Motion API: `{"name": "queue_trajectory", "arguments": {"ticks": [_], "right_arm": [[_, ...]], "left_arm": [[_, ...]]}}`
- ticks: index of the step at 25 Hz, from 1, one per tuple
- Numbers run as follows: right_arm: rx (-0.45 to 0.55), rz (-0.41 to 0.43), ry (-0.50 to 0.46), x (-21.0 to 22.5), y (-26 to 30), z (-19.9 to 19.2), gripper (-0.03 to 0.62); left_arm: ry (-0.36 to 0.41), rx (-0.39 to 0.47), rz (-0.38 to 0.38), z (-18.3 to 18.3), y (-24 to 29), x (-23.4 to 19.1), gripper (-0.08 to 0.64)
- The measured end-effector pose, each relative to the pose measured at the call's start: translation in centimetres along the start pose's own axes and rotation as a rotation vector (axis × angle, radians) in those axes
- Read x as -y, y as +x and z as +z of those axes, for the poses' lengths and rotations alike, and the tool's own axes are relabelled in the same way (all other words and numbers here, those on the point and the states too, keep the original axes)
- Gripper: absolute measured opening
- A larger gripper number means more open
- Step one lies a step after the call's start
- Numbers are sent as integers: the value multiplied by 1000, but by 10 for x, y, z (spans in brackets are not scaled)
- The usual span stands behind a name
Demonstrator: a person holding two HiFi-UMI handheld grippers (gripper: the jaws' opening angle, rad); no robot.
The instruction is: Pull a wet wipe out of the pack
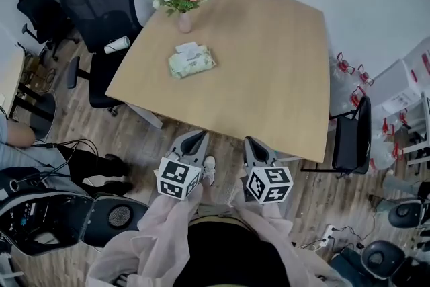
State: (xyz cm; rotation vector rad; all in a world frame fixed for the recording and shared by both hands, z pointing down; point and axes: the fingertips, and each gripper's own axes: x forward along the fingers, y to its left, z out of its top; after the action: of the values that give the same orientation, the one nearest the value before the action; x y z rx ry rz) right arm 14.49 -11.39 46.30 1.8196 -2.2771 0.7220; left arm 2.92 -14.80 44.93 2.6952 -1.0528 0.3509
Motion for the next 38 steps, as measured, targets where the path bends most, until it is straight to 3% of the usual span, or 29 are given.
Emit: {"name": "queue_trajectory", "arguments": {"ticks": [25,38], "right_arm": [[-20,-35,11,36,115,55,8],[-12,-29,-25,44,152,68,8]], "left_arm": [[-1,-17,-29,37,102,-91,12],[-14,-28,1,32,120,-128,12]]}}
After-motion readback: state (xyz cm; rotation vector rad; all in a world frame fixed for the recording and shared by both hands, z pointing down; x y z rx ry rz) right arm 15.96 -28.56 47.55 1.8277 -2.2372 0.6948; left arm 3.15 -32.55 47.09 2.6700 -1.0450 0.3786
